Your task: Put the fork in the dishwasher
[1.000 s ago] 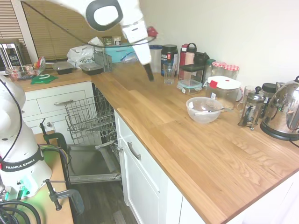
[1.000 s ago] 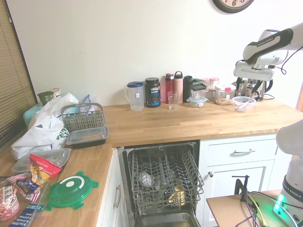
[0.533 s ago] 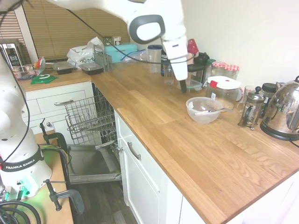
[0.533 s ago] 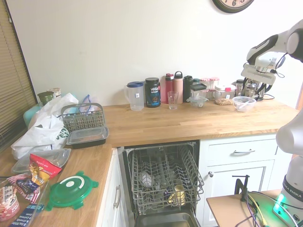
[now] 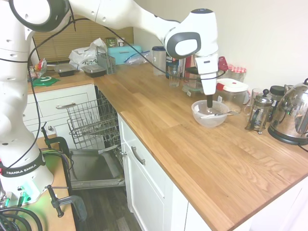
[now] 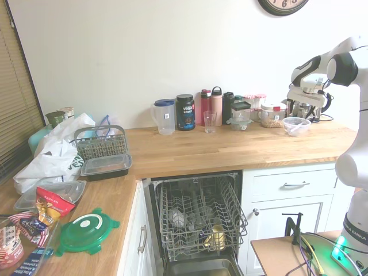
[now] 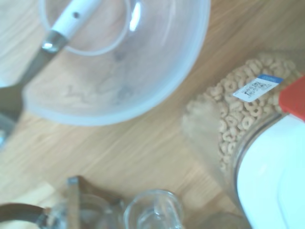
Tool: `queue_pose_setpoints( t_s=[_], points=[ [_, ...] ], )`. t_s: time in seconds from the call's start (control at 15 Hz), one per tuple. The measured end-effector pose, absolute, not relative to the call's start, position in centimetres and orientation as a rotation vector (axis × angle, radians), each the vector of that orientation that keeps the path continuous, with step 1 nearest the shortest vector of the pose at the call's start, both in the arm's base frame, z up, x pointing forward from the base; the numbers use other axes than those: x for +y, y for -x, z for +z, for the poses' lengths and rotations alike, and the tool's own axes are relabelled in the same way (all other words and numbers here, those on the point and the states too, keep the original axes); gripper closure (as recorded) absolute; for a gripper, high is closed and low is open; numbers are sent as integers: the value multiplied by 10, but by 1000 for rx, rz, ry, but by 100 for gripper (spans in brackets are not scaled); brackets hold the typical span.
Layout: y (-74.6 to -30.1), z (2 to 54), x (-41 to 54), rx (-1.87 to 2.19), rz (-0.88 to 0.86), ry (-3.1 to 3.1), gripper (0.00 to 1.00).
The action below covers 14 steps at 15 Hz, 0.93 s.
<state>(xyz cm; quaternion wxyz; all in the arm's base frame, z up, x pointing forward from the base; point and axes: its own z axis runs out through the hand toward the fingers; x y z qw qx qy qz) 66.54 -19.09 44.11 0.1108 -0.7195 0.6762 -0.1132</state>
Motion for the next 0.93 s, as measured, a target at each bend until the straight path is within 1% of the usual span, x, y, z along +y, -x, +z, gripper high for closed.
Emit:
queue_pose_setpoints(
  t_s=[0.2, 0.6, 0.87, 0.93],
  points=[
    [-679, 421, -188, 2063, -266, 2083, 0],
    [-684, 416, -194, 2119, -211, 2063, 0],
    [-698, 390, -207, 2196, -135, 2048, 0],
    [-702, 386, -210, 2212, -123, 2043, 100]
  ],
)
